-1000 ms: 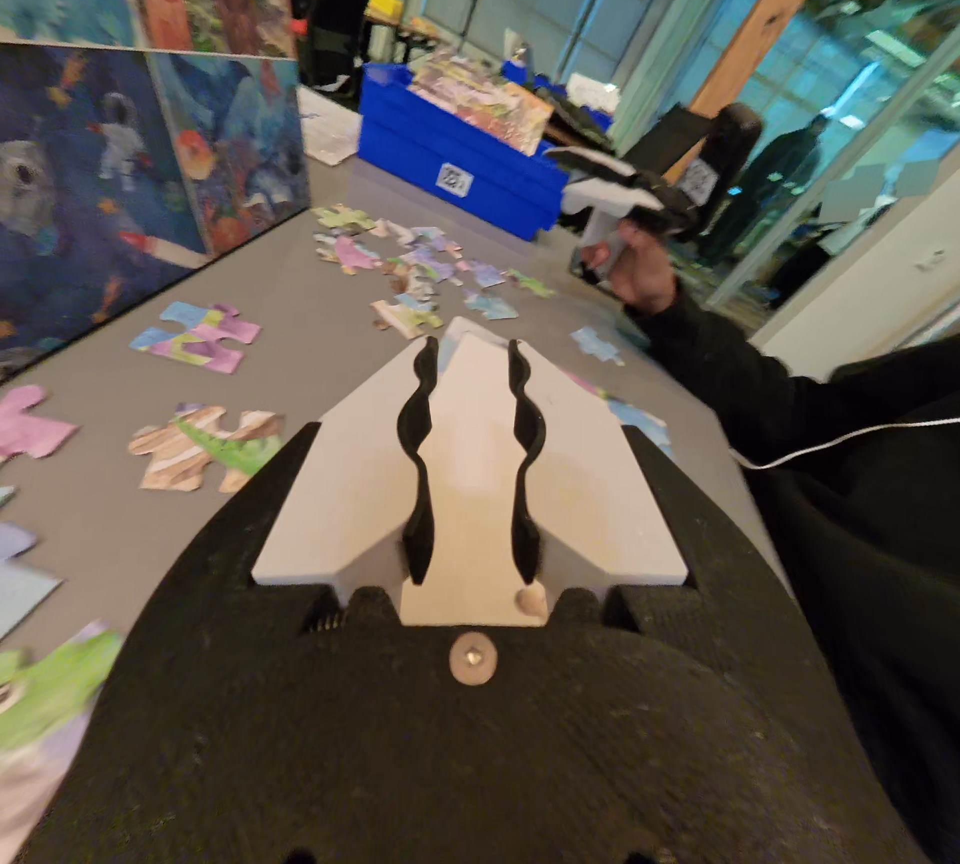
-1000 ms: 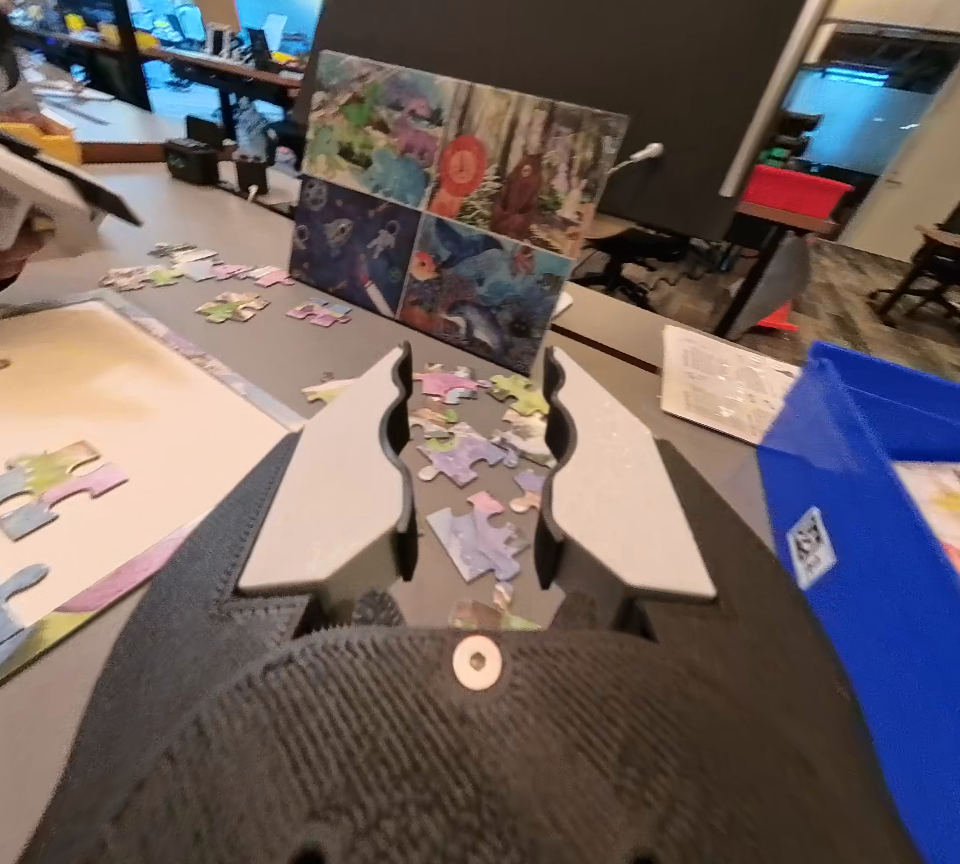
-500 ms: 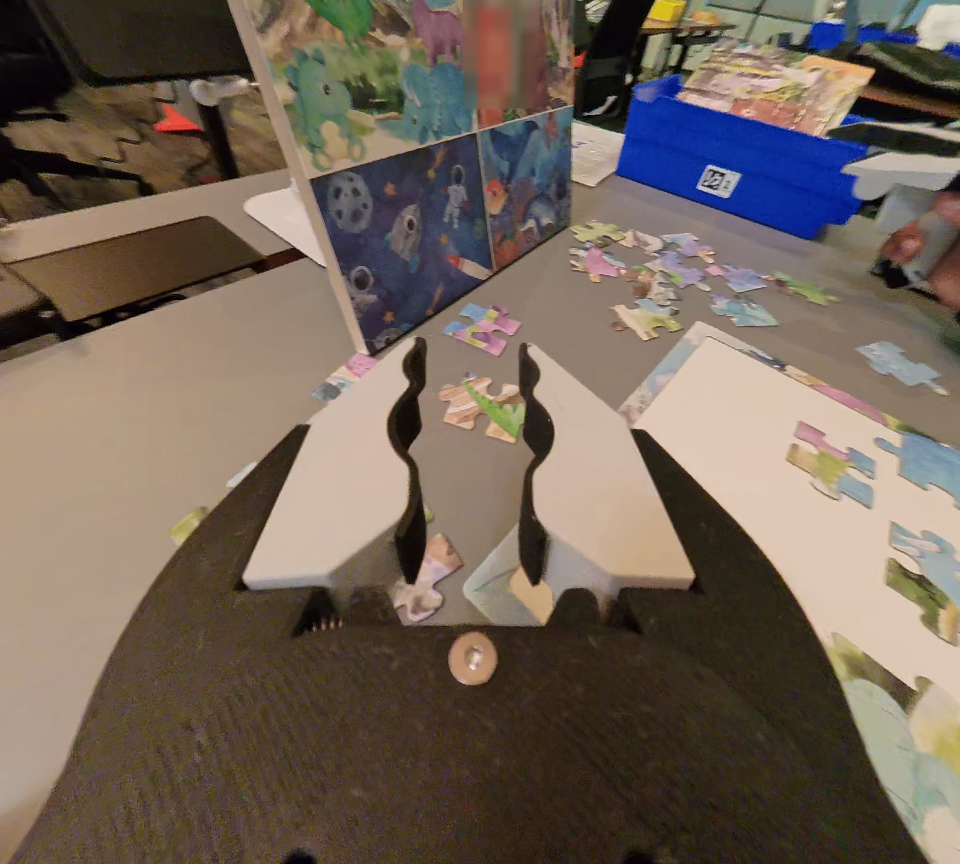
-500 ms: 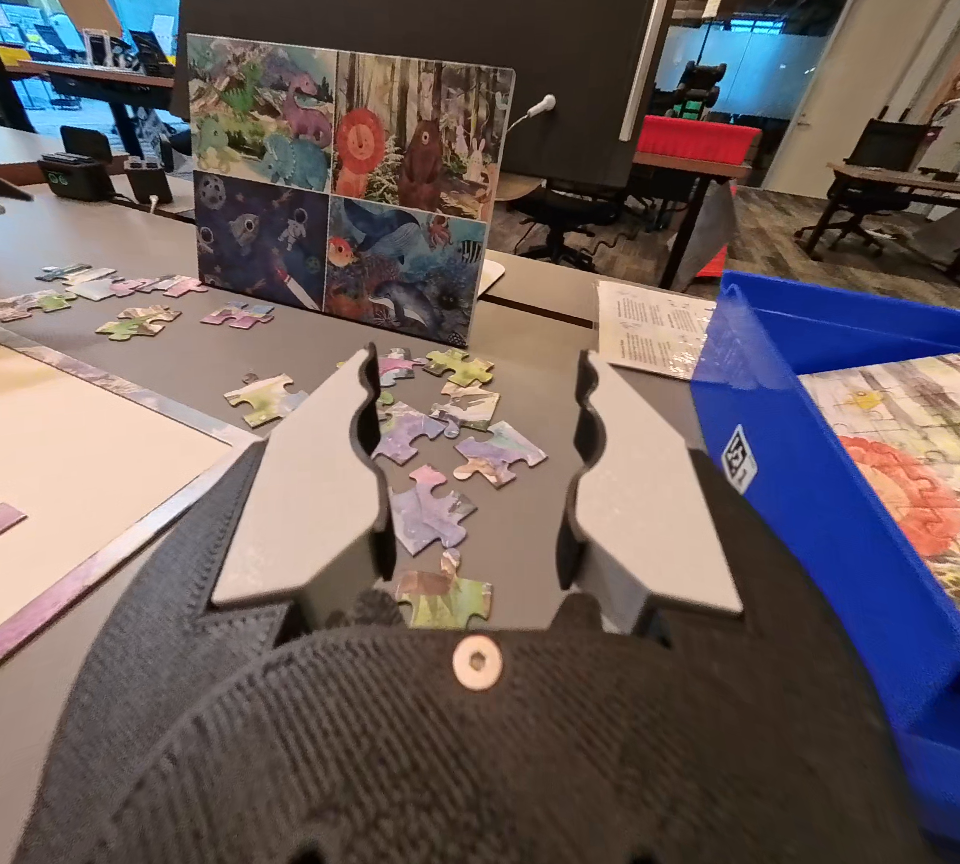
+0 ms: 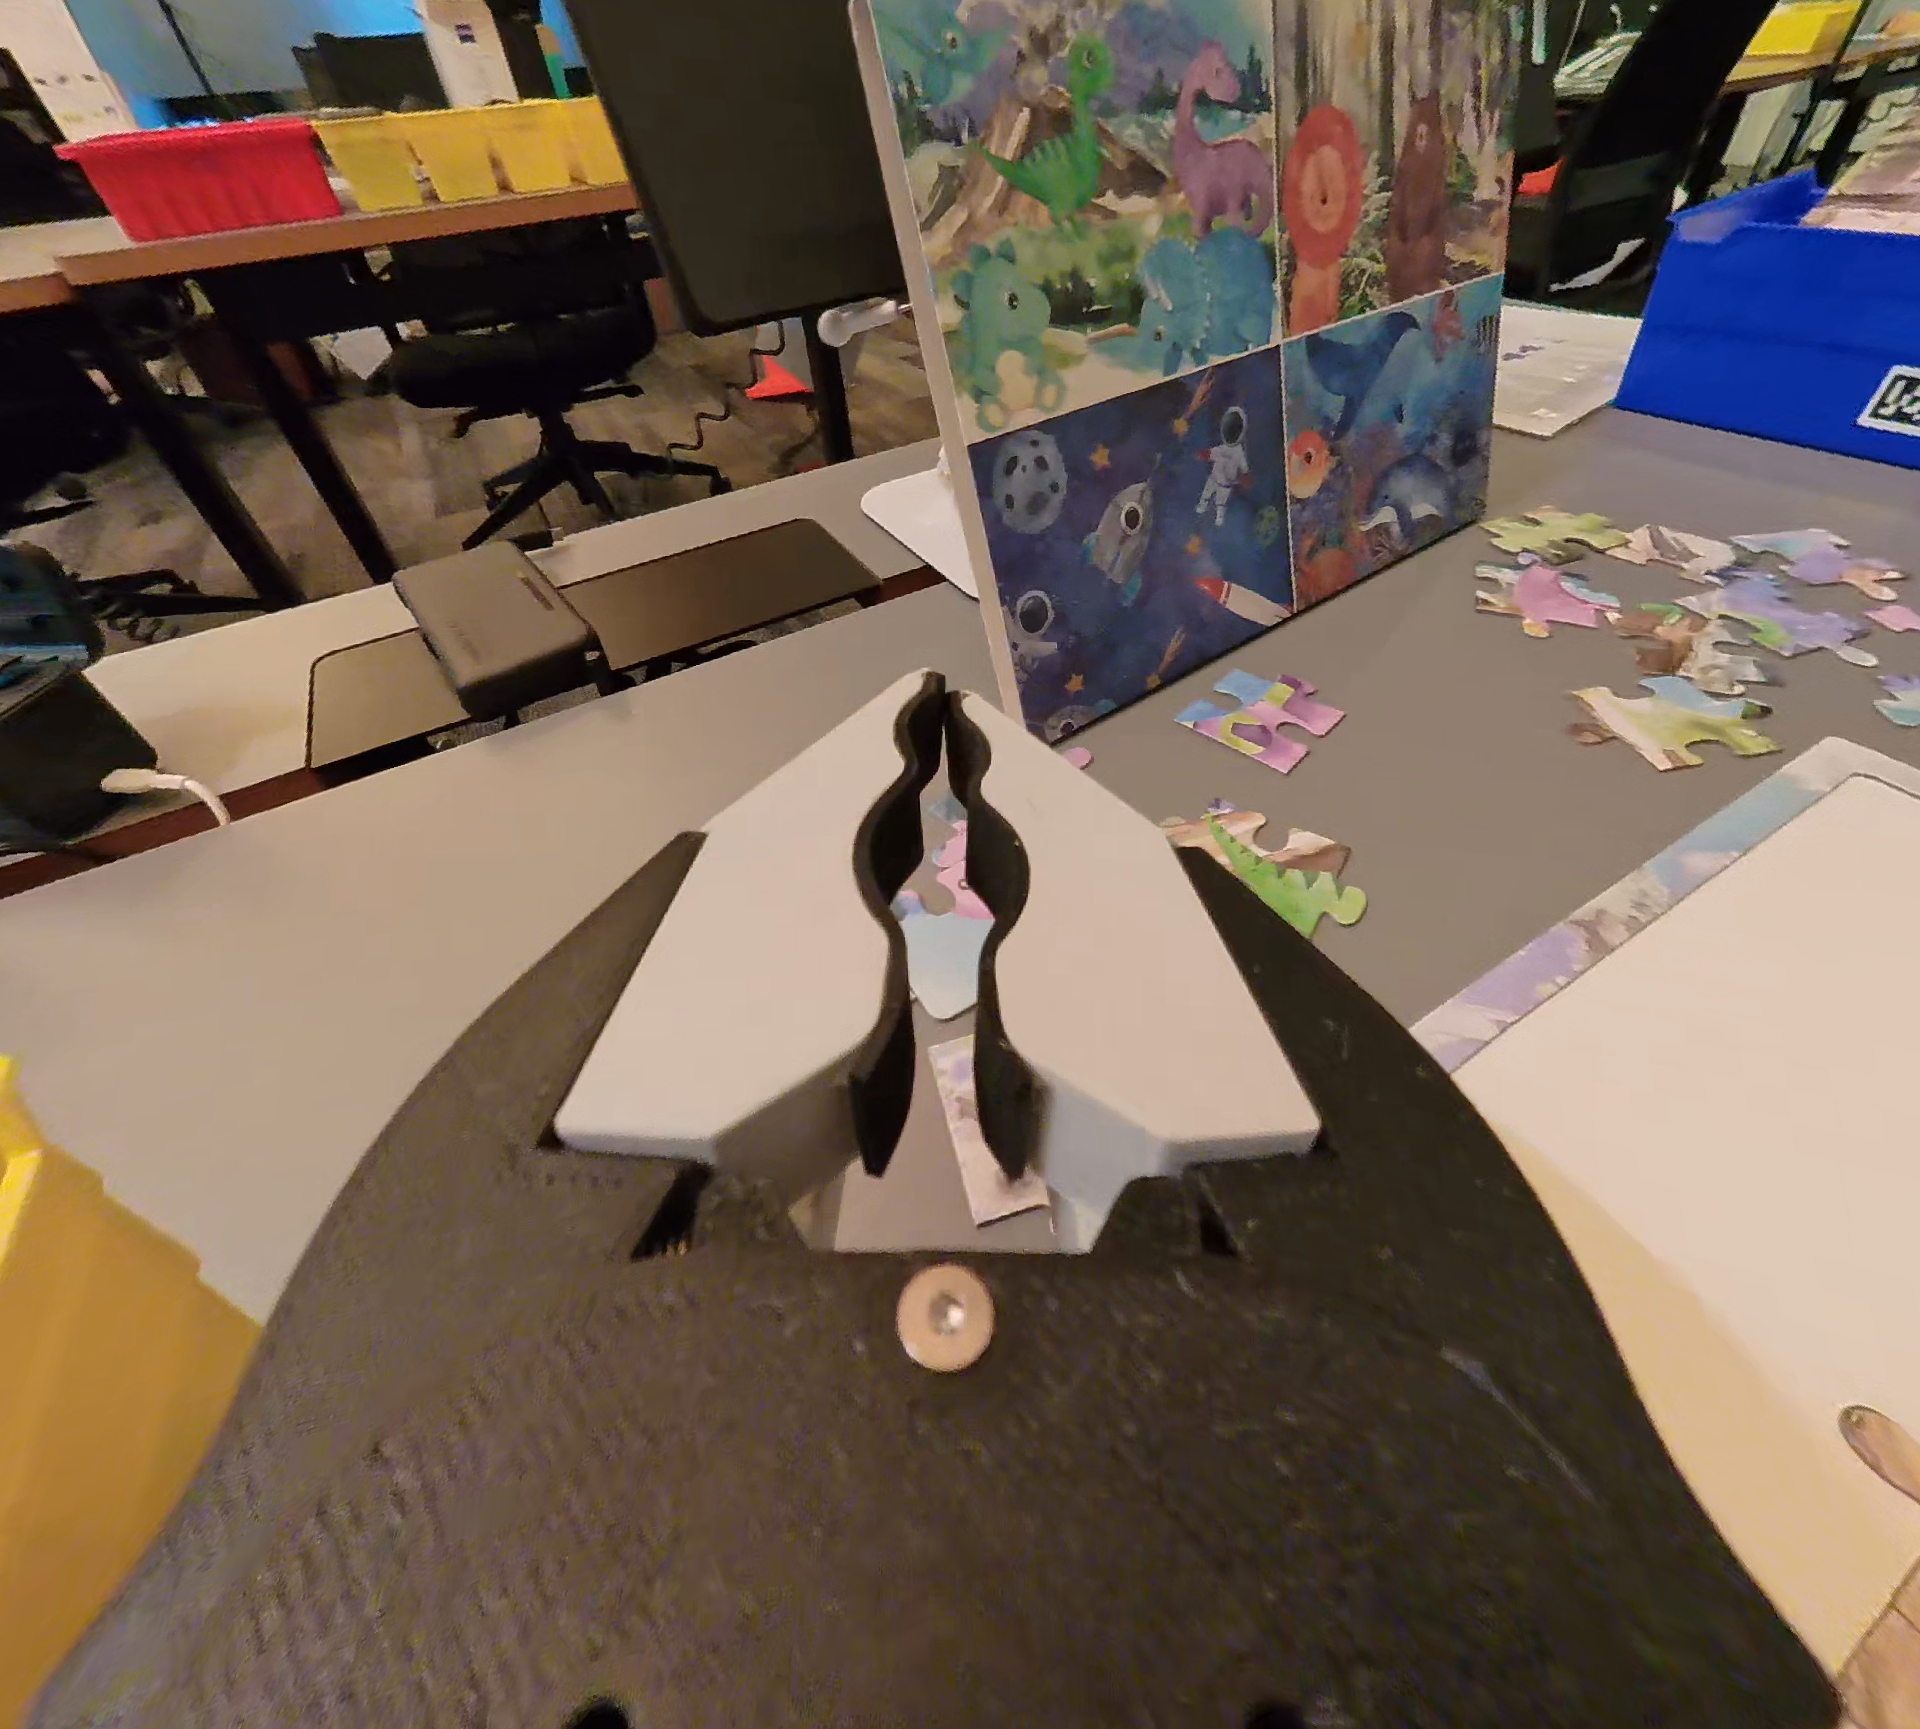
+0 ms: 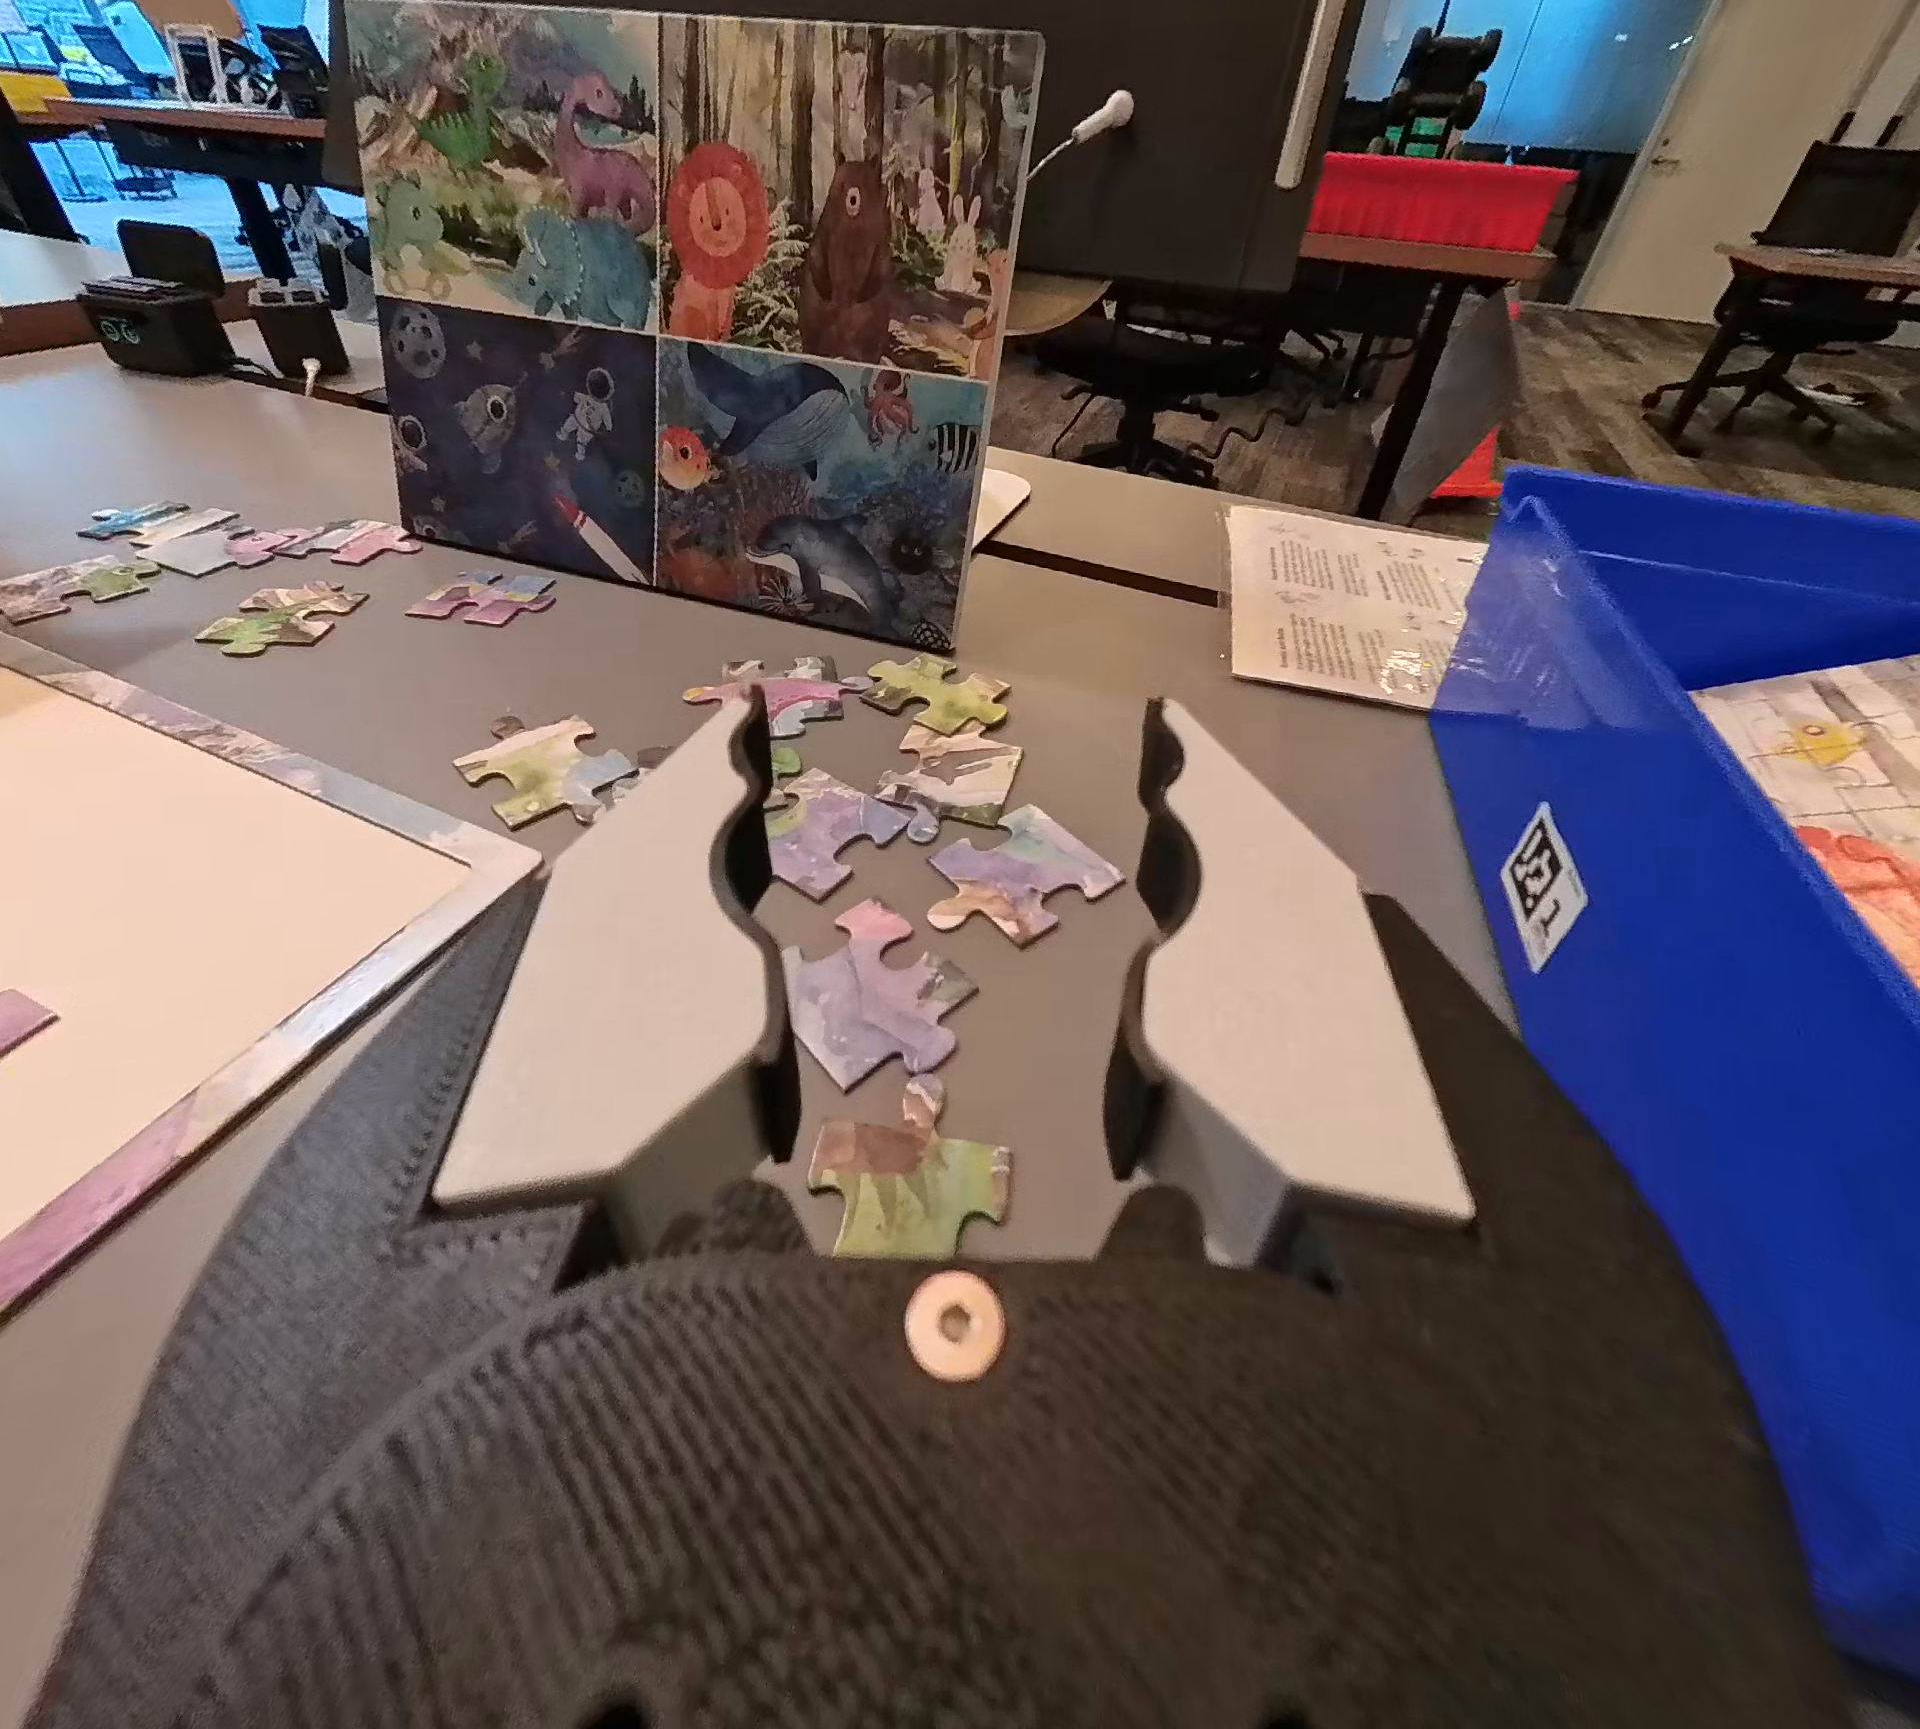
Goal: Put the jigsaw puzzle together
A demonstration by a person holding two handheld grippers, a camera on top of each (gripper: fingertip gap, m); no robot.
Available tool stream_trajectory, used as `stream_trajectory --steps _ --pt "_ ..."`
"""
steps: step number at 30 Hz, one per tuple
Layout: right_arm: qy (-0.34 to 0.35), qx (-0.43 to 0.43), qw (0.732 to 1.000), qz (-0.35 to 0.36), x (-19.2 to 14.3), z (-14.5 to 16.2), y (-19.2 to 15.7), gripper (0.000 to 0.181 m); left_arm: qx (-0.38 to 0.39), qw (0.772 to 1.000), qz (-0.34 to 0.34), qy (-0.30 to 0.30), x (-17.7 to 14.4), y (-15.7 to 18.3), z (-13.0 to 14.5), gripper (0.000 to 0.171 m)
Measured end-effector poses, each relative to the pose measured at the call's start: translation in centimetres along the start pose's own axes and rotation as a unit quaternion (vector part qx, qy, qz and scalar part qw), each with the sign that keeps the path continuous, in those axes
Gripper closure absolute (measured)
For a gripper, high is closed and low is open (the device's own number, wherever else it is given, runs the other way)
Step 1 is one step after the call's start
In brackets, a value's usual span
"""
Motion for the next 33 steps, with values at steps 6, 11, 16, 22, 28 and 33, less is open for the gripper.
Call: stream_trajectory --steps 6,11,16,22,28,33 --pt "-0.012 0.000 1.000 -0.005 0.4 0.4 -0.1 0.112 -0.013 1.000 -0.007 -0.023 0.2 -0.4 0.5 0.171" --pt "-0.007 -0.004 1.000 -0.007 0.3 0.3 -0.3 0.112 -0.013 0.999 -0.005 -0.034 0.4 -0.3 1.1 0.171" --pt "-0.005 -0.004 1.000 -0.016 0.3 0.1 -0.6 0.112 -0.018 0.999 0.000 -0.033 0.4 -0.3 1.2 0.171" --pt "-0.019 -0.027 0.999 -0.019 0.6 0.1 -1.7 0.113 -0.015 0.999 0.011 -0.037 0.7 0.2 1.3 0.171" --pt "-0.048 -0.051 0.997 -0.019 1.3 0.7 -2.6 0.115 -0.017 0.999 0.012 -0.038 0.8 0.2 1.3 0.169" --pt "-0.041 -0.048 0.998 -0.028 1.3 0.4 -3.1 0.116 -0.022 0.999 0.007 -0.030 0.6 0.0 1.2 0.167"
Point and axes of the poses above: each gripper's, where its closed fingertips meet, x out along the fingers, z out of its underside, y = z × x across the jaws, the point moved 10 cm from there along -x, back along the fingers, and after that the axes turned 11 degrees about x, right-handed, at the moved point
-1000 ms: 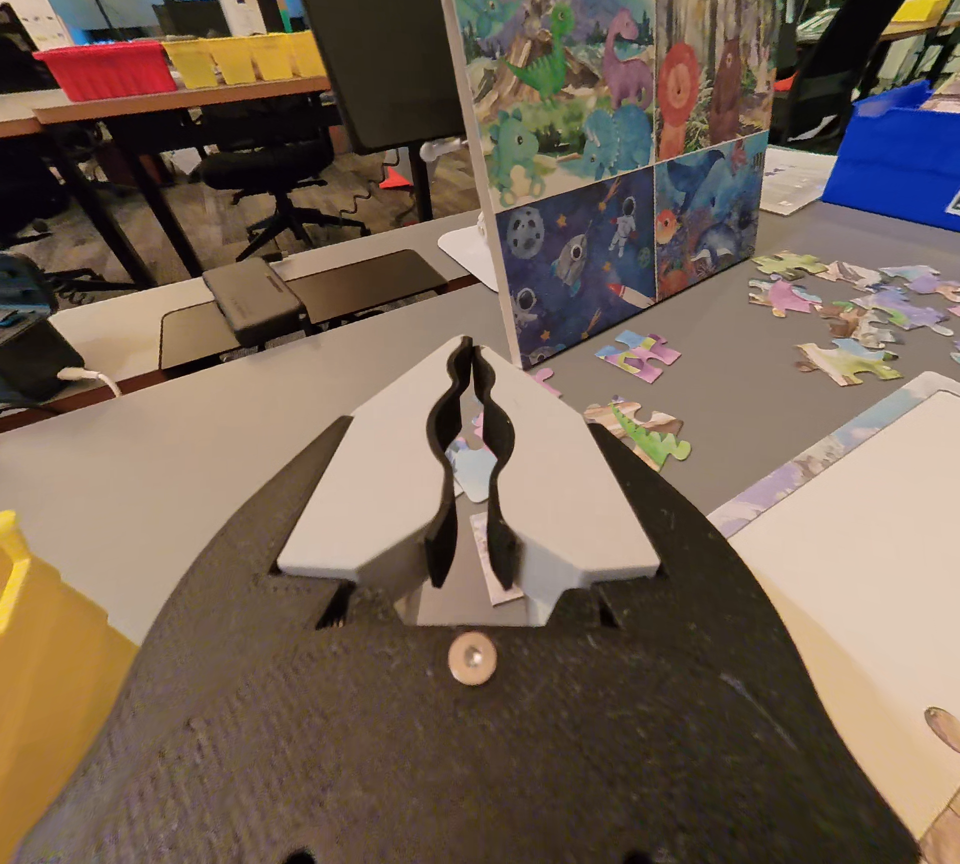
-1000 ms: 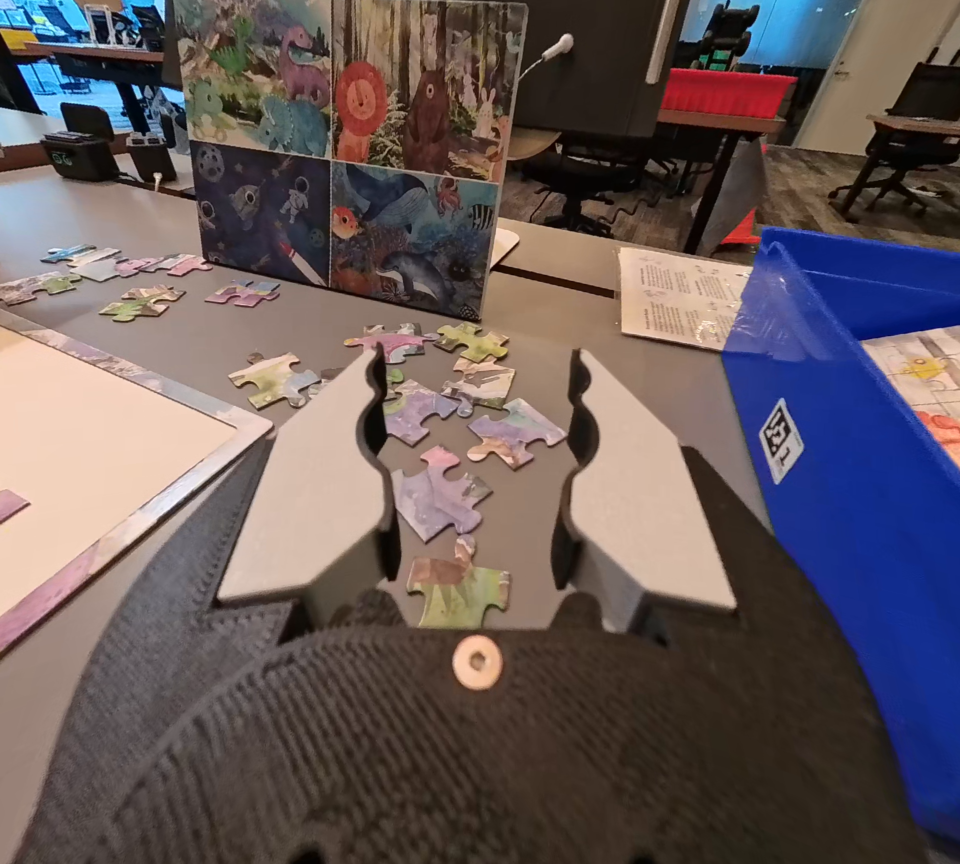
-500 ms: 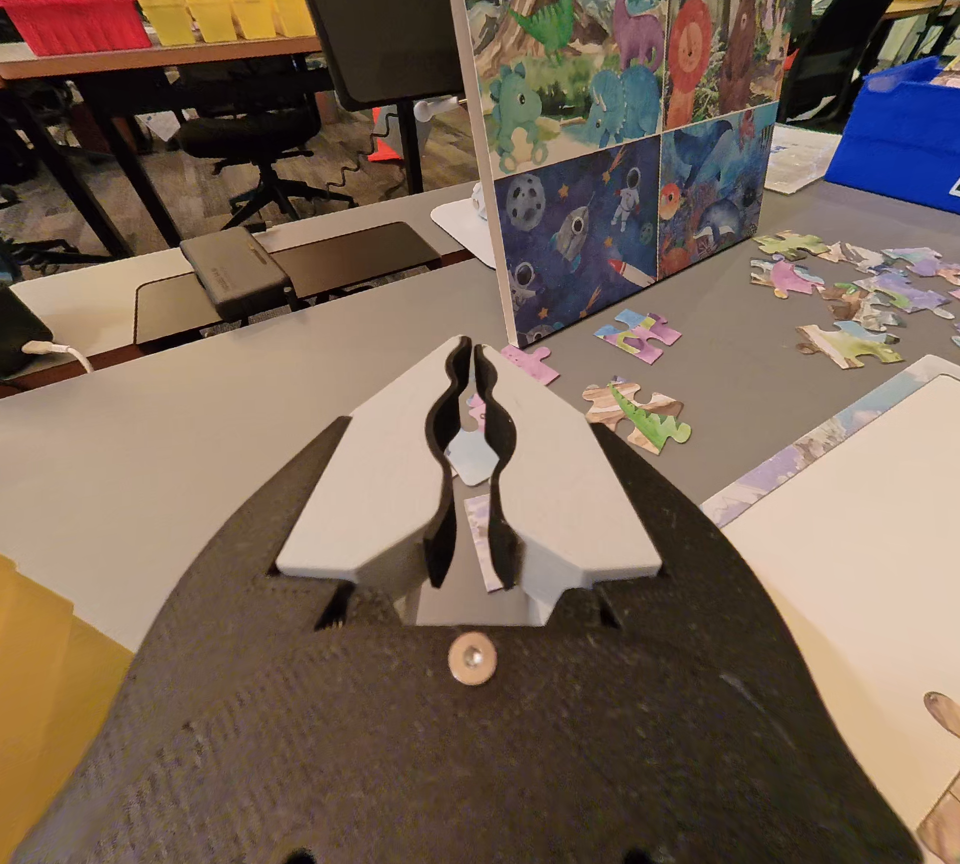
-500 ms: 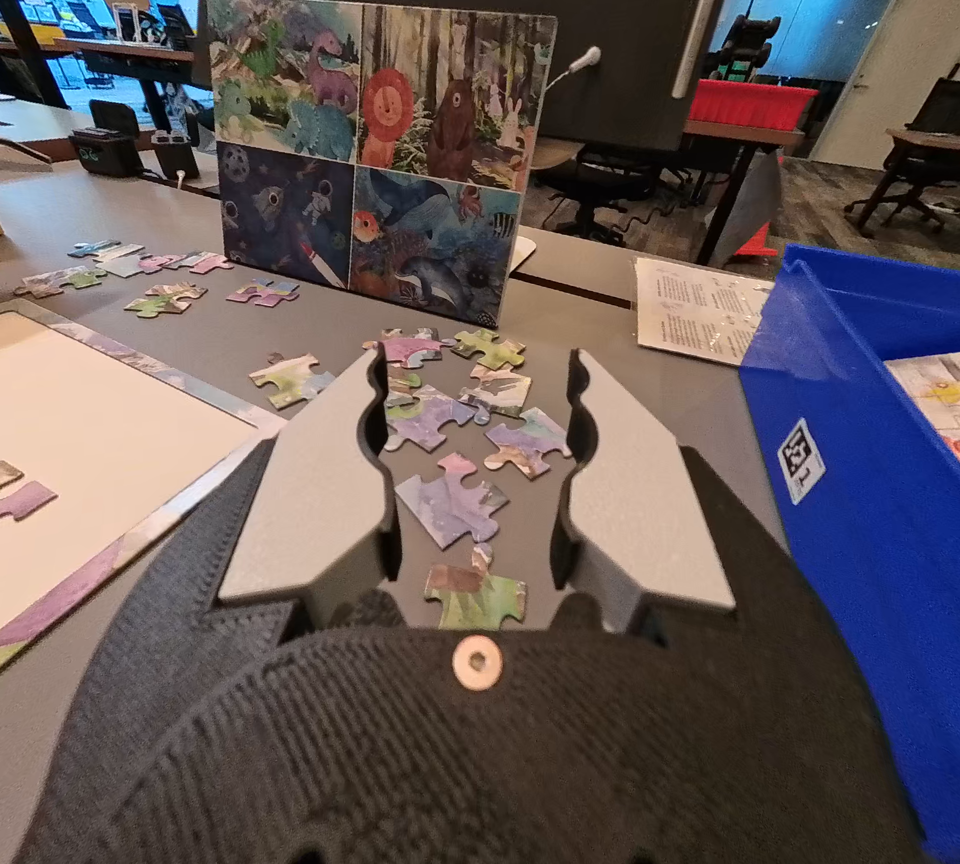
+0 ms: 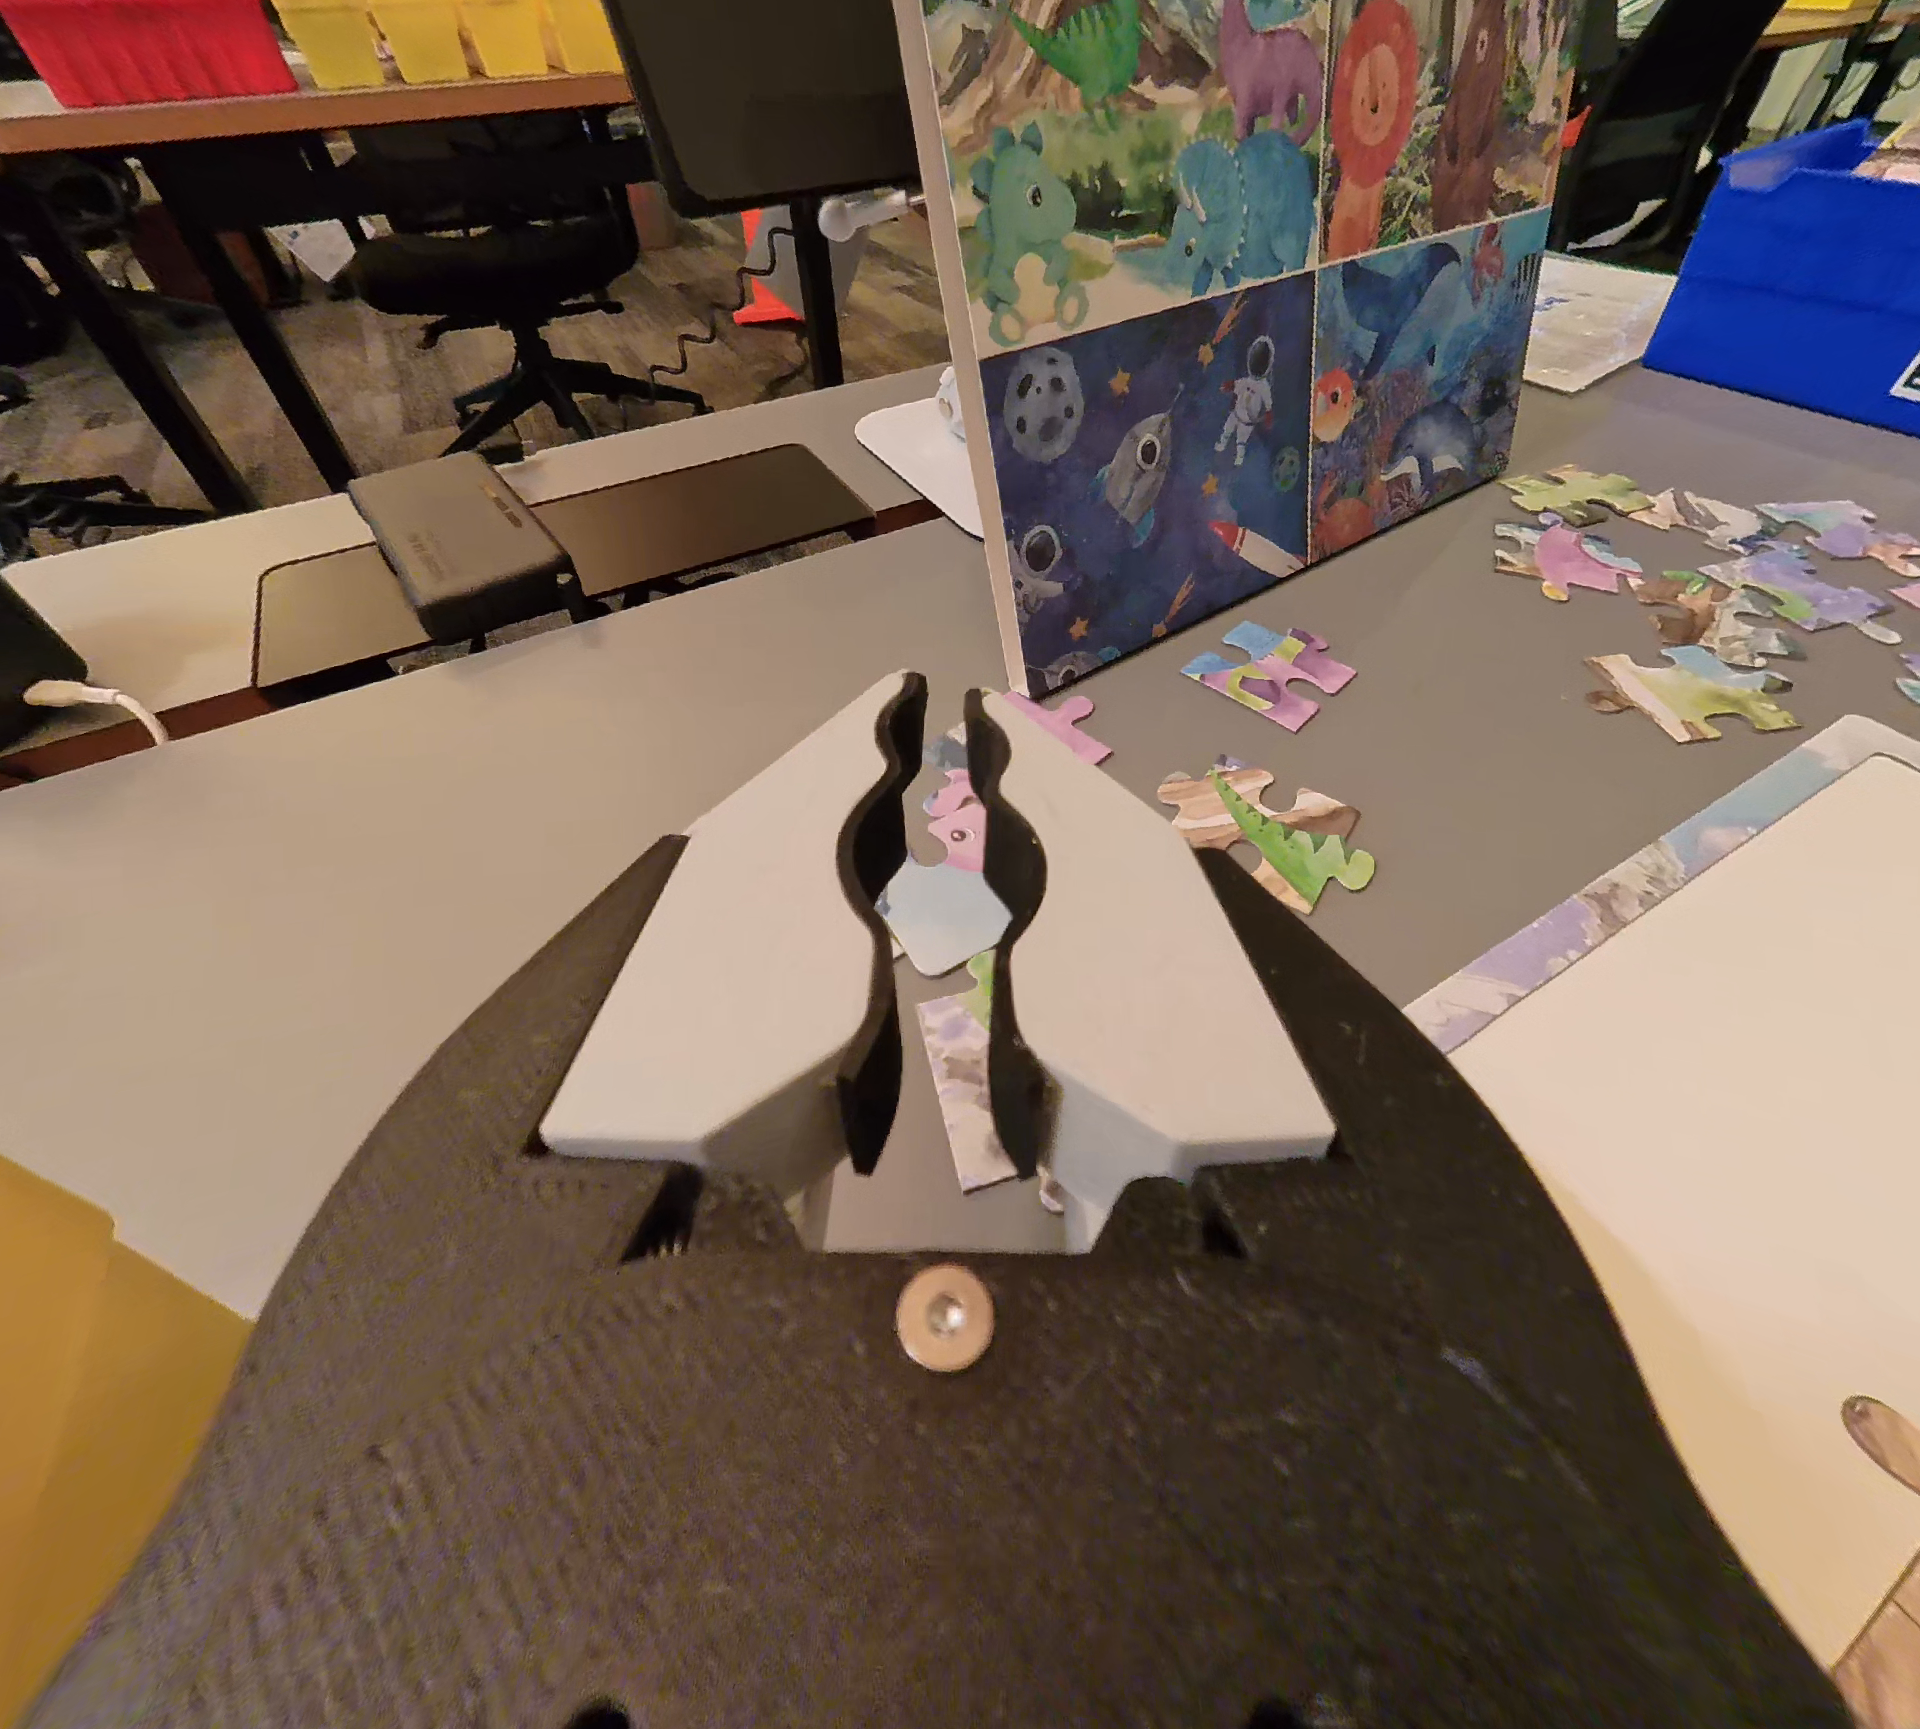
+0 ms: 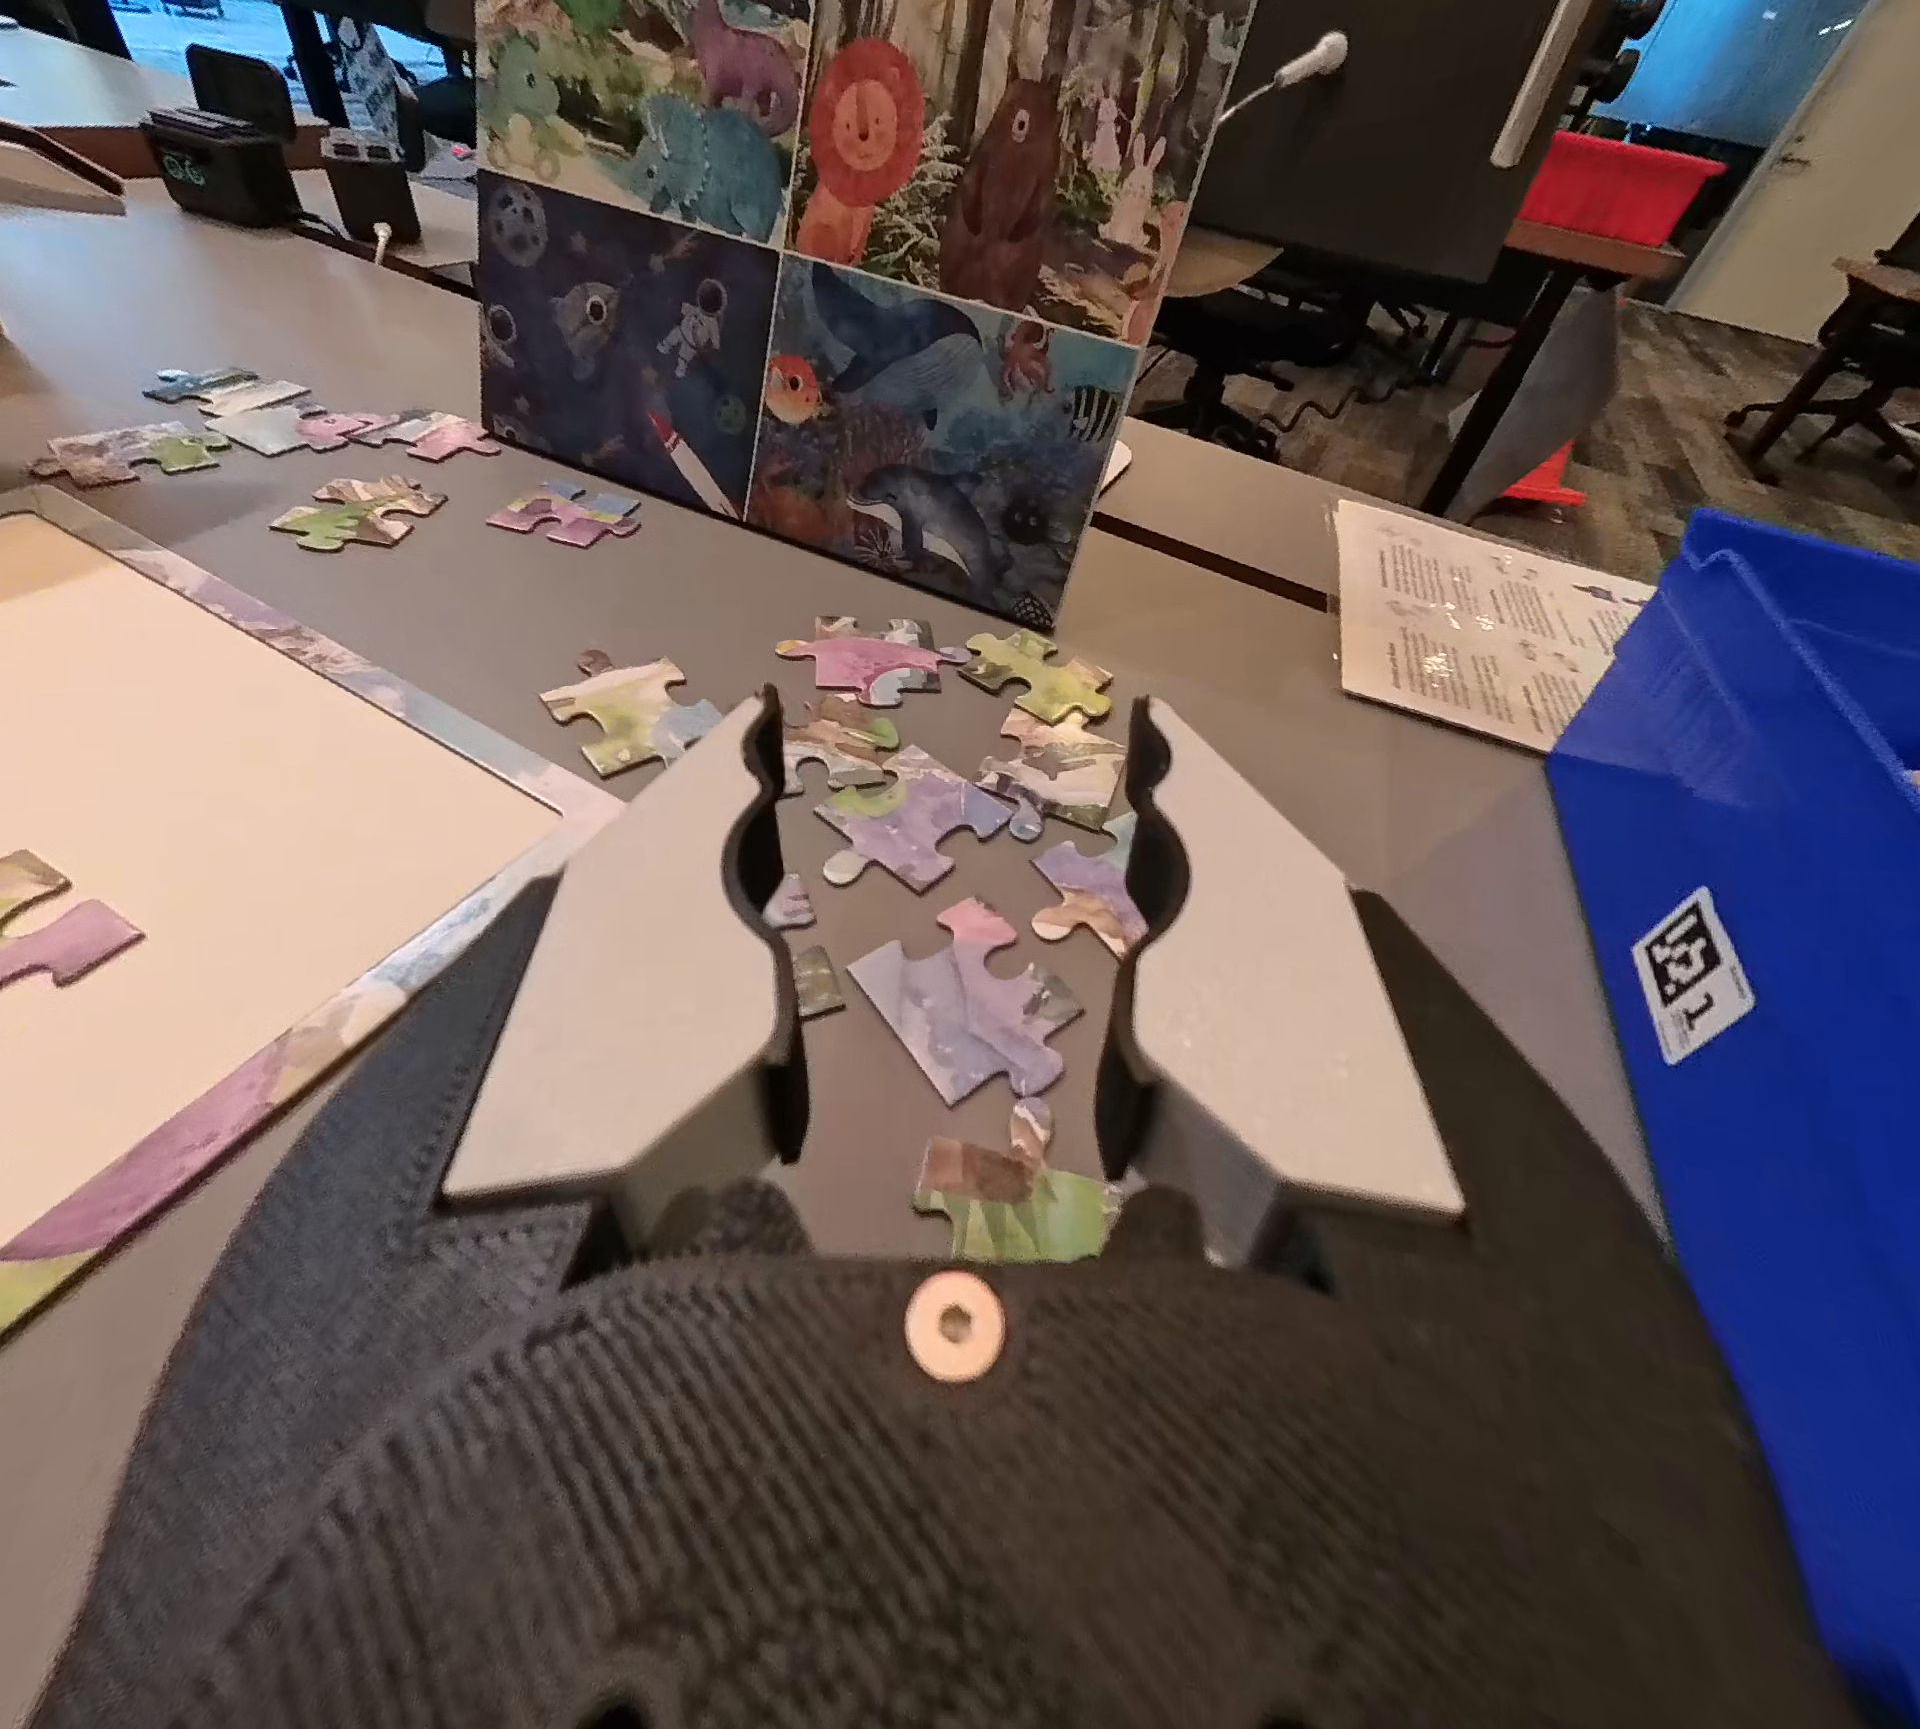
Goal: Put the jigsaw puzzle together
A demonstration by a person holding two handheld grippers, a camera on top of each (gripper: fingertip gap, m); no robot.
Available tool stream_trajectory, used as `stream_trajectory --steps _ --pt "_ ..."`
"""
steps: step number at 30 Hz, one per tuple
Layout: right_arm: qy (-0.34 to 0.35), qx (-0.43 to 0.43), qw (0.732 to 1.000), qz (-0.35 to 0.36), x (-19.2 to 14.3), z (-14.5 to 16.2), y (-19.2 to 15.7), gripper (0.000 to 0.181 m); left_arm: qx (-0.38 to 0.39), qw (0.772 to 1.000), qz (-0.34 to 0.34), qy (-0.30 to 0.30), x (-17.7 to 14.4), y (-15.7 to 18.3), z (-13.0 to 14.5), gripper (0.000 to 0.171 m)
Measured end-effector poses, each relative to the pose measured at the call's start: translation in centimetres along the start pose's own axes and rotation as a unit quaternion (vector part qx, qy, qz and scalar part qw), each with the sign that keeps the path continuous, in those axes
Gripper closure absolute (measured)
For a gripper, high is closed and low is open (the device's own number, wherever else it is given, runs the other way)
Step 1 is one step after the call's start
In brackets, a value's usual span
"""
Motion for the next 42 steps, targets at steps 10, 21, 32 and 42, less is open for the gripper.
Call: stream_trajectory --steps 10,21,32,42 --pt "0.005 -0.021 1.000 -0.001 0.1 -0.4 -0.6 0.117 0.023 1.000 -0.003 0.002 0.1 0.4 0.1 0.167" --pt "-0.014 -0.013 1.000 -0.018 1.7 0.8 -0.6 0.122 0.013 1.000 0.003 -0.004 0.4 0.3 0.5 0.164" --pt "-0.032 -0.044 0.998 -0.011 2.2 1.0 -1.0 0.121 0.051 0.994 0.033 -0.095 3.2 1.1 0.8 0.145" --pt "-0.023 -0.039 0.999 0.007 1.4 0.8 -0.5 0.121 -0.012 0.989 0.059 -0.133 4.1 -0.7 1.5 0.141"
Point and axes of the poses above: each gripper's, where its closed fingertips meet, x out along the fingers, z out of its underside, y = z × x across the jaws, the point moved 10 cm from there along -x, back along the fingers, and after that the axes turned 11 degrees about x, right-handed, at the moved point
